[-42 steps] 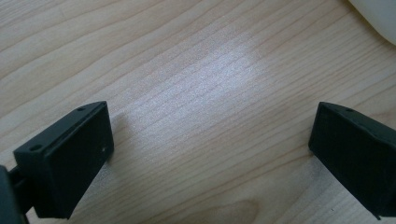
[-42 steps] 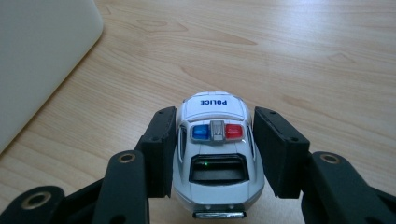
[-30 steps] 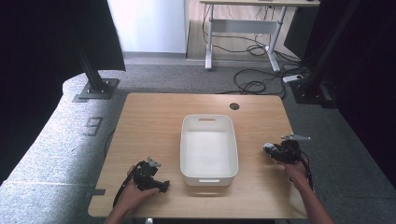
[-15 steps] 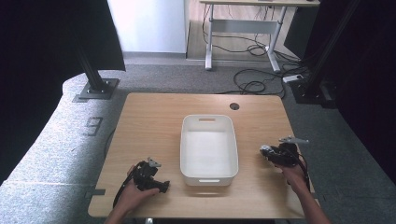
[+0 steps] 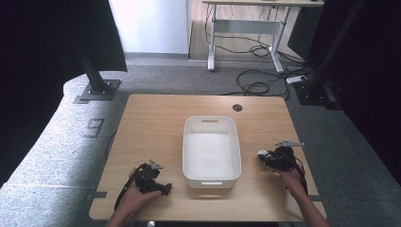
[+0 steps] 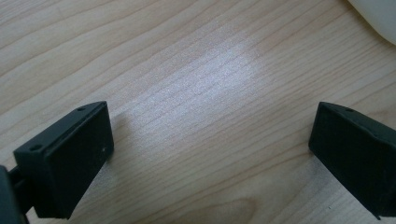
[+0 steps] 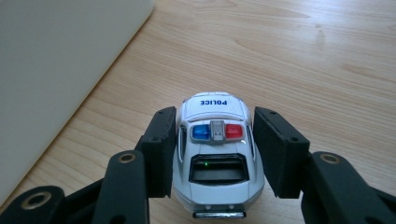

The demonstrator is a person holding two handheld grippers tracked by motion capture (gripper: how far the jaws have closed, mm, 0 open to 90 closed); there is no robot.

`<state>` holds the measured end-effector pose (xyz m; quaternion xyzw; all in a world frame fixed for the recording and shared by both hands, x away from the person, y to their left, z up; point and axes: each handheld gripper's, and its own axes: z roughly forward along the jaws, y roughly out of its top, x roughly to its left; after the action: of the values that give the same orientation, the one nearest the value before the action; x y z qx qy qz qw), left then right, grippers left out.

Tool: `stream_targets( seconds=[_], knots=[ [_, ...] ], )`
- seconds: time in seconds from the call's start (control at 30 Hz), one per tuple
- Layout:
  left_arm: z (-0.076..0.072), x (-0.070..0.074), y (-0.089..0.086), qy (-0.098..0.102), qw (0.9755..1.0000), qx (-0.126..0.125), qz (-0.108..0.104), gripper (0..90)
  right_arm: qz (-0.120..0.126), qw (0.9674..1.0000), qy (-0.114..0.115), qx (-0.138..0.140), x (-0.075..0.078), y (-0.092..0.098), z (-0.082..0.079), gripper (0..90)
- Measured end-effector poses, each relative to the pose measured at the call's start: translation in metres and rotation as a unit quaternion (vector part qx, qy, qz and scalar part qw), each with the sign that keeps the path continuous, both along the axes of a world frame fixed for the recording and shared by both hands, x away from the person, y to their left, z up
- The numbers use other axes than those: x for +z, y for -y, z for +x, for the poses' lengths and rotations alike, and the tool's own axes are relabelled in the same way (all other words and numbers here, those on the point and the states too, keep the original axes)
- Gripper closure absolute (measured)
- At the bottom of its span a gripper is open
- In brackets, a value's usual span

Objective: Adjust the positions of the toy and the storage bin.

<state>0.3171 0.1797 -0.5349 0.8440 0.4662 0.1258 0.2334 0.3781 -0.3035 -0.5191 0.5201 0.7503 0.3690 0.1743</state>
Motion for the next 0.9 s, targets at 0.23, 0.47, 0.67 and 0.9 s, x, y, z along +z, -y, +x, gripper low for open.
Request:
stream_targets(
  seconds=[0.23, 0.47, 0.67, 0.9],
  knots=[
    [0.0, 0.0, 0.0, 0.0, 1.0, 0.0, 0.0, 0.1, -0.005, 1.0, -0.005, 0.006, -0.003, -0.008, 0.0, 50.8],
    [0.0, 0.0, 0.0, 0.0, 1.0, -0.001, -0.001, 0.1, -0.014, 0.9997, -0.015, 0.012, -0.009, -0.013, 0.002, 50.8],
    [0.0, 0.0, -0.001, 0.001, 1.0, -0.004, -0.002, 0.1, -0.025, 0.9994, -0.024, 0.005, -0.012, -0.015, 0.002, 50.8],
    [-0.001, -0.001, -0.001, 0.003, 1.0, -0.005, -0.004, 0.1, -0.03, 0.9992, -0.026, 0.004, -0.013, -0.017, 0.003, 50.8]
  ],
)
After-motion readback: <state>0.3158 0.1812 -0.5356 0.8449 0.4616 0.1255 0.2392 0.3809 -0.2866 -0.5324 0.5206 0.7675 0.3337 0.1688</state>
